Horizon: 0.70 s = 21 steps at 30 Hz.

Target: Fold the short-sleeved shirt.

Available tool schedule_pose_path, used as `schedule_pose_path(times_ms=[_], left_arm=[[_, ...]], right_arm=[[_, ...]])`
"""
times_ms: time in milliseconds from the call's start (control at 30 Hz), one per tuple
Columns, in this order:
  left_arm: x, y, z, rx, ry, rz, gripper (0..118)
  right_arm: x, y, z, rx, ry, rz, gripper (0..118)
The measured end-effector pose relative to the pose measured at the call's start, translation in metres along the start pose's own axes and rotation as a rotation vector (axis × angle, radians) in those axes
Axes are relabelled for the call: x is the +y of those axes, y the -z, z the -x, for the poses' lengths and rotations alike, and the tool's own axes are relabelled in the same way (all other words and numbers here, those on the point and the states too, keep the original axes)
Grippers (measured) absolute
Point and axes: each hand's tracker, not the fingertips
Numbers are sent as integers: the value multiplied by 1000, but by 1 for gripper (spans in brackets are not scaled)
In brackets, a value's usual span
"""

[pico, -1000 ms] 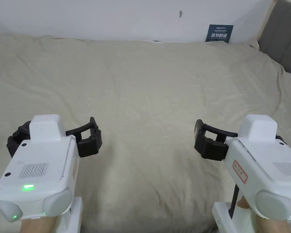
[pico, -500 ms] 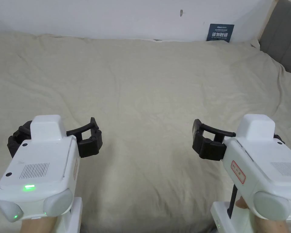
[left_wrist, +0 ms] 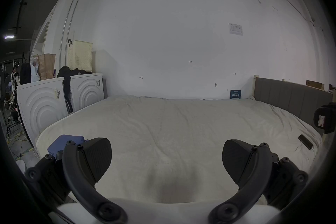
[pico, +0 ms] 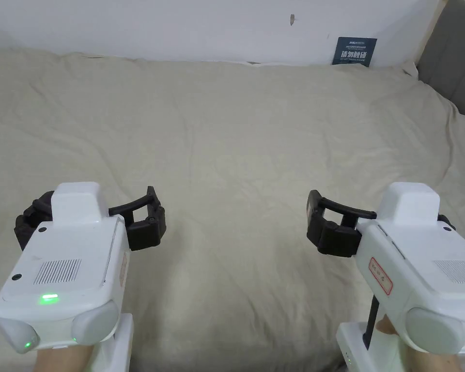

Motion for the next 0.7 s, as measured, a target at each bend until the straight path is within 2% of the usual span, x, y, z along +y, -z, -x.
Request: schedule_pose_path(times_ms=[700], left_arm=[[-1, -1, -1, 0, 8, 2, 118]], right_arm=[[-2, 0, 2, 6, -2, 1, 118]])
